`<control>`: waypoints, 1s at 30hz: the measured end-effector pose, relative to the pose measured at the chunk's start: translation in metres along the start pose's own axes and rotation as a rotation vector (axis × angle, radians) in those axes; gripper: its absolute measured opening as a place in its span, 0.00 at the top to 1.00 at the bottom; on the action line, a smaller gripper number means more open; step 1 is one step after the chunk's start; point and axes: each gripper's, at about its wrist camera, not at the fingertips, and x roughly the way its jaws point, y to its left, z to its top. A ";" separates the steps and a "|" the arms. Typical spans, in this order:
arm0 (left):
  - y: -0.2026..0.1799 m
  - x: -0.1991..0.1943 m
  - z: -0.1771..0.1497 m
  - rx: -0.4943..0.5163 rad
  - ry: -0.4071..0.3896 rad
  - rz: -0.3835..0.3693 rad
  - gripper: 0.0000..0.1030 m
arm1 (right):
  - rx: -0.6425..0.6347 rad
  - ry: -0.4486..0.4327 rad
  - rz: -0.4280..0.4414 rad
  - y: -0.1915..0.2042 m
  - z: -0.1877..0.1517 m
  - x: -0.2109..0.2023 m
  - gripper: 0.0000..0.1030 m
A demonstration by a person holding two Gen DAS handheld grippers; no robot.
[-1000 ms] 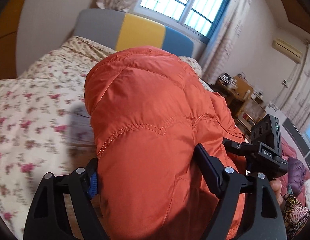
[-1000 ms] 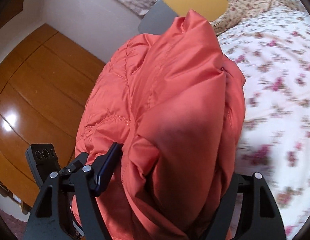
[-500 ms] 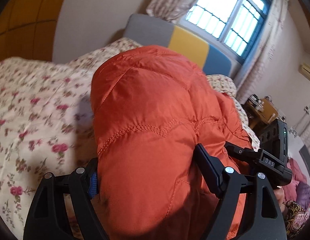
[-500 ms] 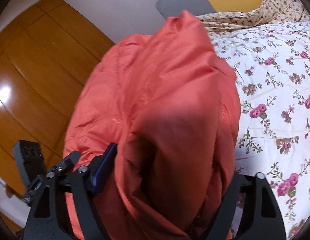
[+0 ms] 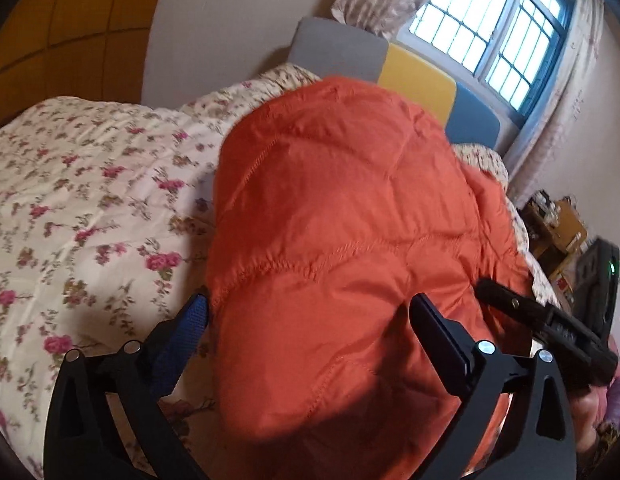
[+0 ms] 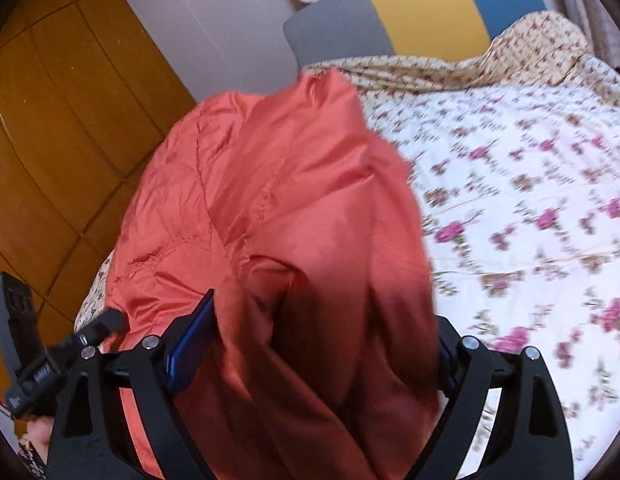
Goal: Fold large clothes
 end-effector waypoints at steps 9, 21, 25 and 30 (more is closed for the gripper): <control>-0.018 -0.013 0.044 0.004 -0.090 0.033 0.03 | -0.019 -0.199 -0.089 0.014 0.044 -0.037 0.19; -0.043 0.073 0.102 0.104 -0.019 0.148 0.03 | -0.119 -0.047 -0.187 0.047 0.091 0.078 0.50; -0.037 0.095 0.100 0.085 0.019 0.140 0.03 | -0.072 0.002 -0.187 0.023 0.086 0.102 0.51; -0.041 0.116 0.095 0.101 0.051 0.164 0.03 | -0.075 0.019 -0.200 0.013 0.079 0.113 0.51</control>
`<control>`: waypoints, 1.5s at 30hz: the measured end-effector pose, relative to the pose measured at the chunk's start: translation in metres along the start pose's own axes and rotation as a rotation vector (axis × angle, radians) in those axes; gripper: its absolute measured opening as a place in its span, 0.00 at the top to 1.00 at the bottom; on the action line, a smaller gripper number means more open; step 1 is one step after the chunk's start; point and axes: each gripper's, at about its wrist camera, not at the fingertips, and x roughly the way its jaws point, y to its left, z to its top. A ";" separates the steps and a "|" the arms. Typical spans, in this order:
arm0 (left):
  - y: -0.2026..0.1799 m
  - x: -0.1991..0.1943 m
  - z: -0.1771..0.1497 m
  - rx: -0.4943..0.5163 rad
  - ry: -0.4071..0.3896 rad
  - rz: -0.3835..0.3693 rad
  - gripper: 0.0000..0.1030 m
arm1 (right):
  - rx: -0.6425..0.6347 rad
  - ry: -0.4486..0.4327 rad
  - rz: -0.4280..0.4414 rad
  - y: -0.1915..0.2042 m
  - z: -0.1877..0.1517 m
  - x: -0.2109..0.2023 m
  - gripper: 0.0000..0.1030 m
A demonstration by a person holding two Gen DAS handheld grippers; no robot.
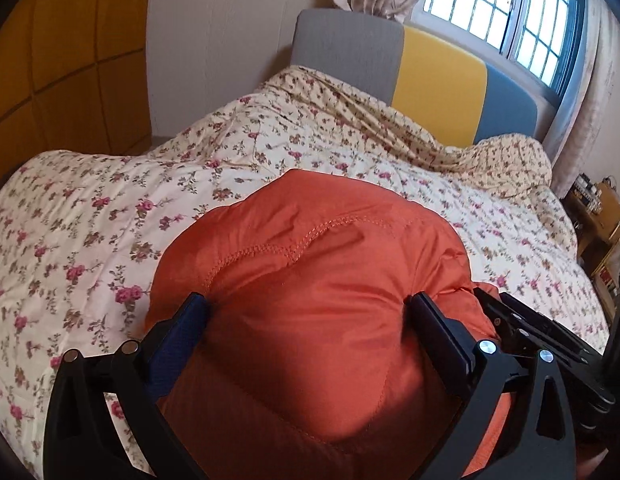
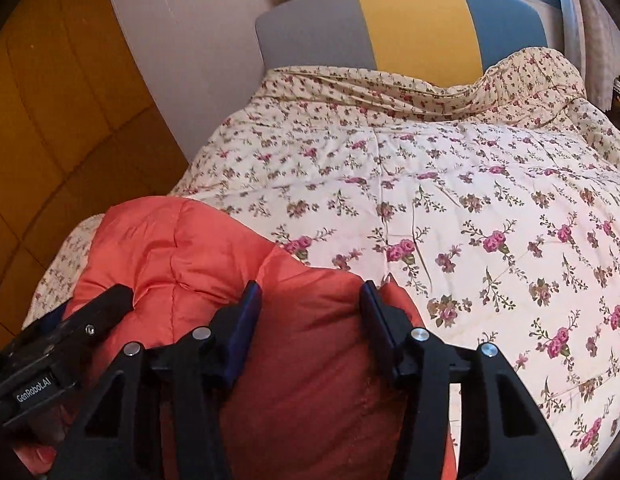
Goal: Fold large clothes
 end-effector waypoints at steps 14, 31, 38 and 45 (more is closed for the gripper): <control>-0.007 0.032 -0.007 0.019 -0.014 0.063 0.03 | 0.055 0.019 0.013 -0.014 -0.011 0.031 0.50; -0.013 -0.033 -0.032 0.028 -0.099 0.080 0.03 | 0.004 -0.089 -0.051 0.005 -0.037 -0.054 0.16; -0.008 -0.070 -0.060 -0.021 -0.076 0.087 0.03 | -0.007 -0.093 -0.040 0.013 -0.070 -0.097 0.02; -0.003 -0.119 -0.103 0.040 -0.124 0.181 0.03 | -0.083 -0.118 -0.064 0.030 -0.101 -0.143 0.02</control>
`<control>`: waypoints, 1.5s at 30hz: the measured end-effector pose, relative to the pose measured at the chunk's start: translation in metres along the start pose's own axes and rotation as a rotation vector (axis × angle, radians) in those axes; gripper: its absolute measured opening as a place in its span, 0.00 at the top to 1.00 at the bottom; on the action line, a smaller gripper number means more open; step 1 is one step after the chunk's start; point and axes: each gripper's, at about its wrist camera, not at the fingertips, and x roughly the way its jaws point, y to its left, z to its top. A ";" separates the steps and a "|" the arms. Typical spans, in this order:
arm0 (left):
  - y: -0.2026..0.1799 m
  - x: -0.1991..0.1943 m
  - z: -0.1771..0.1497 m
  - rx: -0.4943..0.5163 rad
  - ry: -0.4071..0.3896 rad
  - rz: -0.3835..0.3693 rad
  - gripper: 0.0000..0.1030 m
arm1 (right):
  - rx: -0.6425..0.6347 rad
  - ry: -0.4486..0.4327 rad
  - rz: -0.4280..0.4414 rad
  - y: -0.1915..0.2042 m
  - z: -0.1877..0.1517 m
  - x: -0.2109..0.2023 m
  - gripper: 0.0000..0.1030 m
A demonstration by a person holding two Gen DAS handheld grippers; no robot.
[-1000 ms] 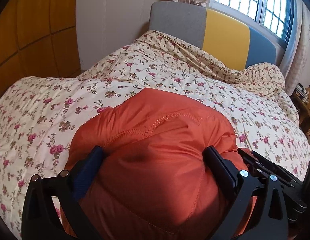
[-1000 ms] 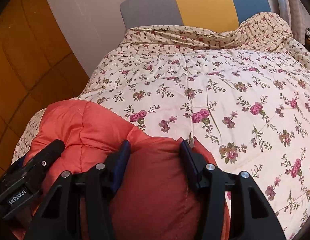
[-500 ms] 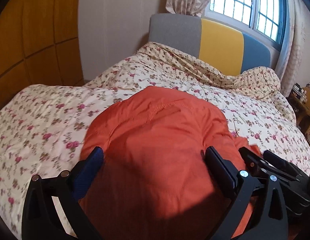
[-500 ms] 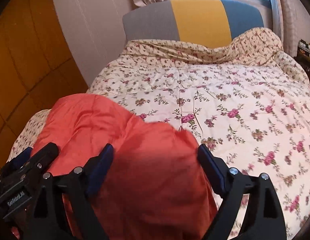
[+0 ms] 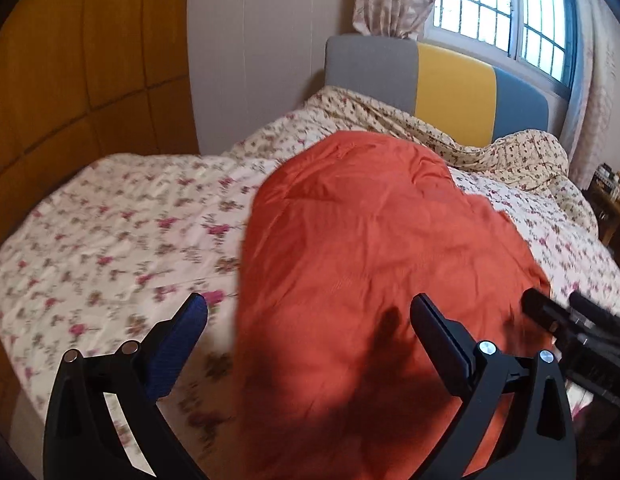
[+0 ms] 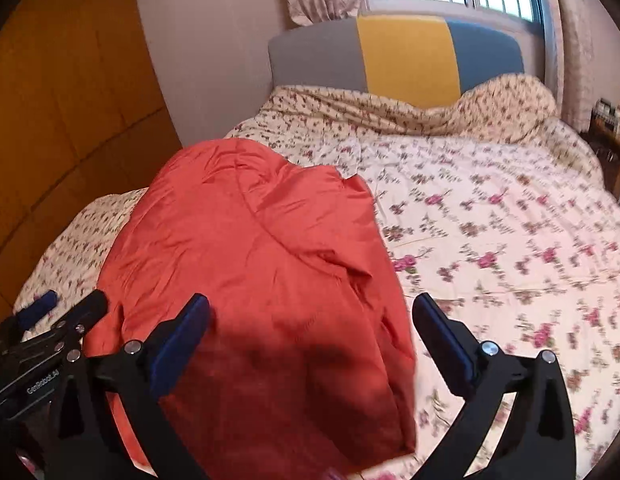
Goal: Fold large clothes
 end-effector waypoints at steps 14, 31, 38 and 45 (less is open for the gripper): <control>0.012 -0.091 -0.030 0.048 -0.087 0.031 0.03 | -0.035 -0.018 0.028 0.016 -0.030 -0.079 0.02; 0.017 -0.114 -0.039 0.005 -0.065 0.022 0.03 | -0.077 -0.047 0.030 0.022 -0.034 -0.101 0.02; 0.017 -0.113 -0.040 -0.001 -0.058 0.016 0.03 | -0.080 -0.047 0.032 0.020 -0.034 -0.099 0.02; 0.017 -0.112 -0.041 -0.005 -0.052 0.013 0.03 | -0.075 -0.037 0.037 0.019 -0.035 -0.098 0.02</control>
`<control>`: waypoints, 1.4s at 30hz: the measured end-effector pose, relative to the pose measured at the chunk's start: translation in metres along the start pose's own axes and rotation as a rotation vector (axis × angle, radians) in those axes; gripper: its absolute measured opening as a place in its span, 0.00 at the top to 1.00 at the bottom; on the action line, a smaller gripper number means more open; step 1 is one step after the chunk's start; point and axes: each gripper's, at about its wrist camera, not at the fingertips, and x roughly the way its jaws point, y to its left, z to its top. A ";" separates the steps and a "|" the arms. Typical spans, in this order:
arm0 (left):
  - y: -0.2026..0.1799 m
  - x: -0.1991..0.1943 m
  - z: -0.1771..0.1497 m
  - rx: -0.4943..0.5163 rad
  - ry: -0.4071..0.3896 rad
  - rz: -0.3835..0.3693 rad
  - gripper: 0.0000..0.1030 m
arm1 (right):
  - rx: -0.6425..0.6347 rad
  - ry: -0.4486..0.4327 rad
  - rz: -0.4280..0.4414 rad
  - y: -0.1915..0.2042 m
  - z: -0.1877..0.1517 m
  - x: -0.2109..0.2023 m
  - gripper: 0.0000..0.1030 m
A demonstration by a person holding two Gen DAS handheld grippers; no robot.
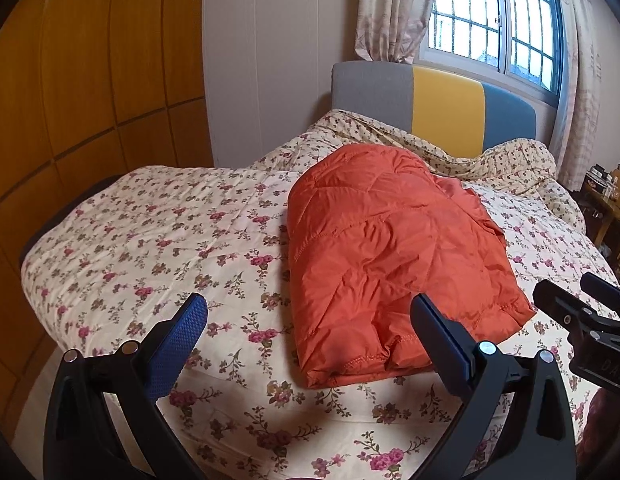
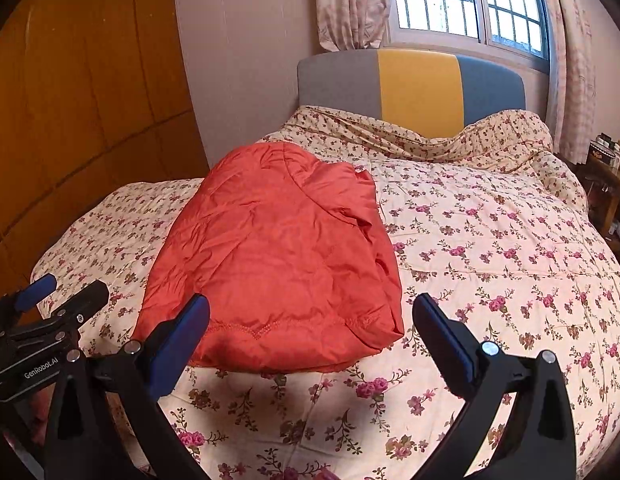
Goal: Fold large clothes
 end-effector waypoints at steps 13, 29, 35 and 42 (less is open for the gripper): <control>-0.003 -0.001 -0.002 -0.001 0.005 -0.004 0.03 | 0.010 0.012 0.012 -0.002 -0.002 0.002 0.02; -0.005 -0.001 -0.004 0.003 0.012 -0.009 0.03 | 0.012 0.019 0.019 -0.002 -0.003 0.004 0.02; -0.005 0.000 -0.003 0.006 0.020 -0.014 0.03 | 0.012 0.020 0.021 -0.002 -0.003 0.005 0.02; -0.005 0.001 -0.005 0.005 0.030 -0.026 0.03 | 0.013 0.023 0.020 -0.003 -0.005 0.004 0.02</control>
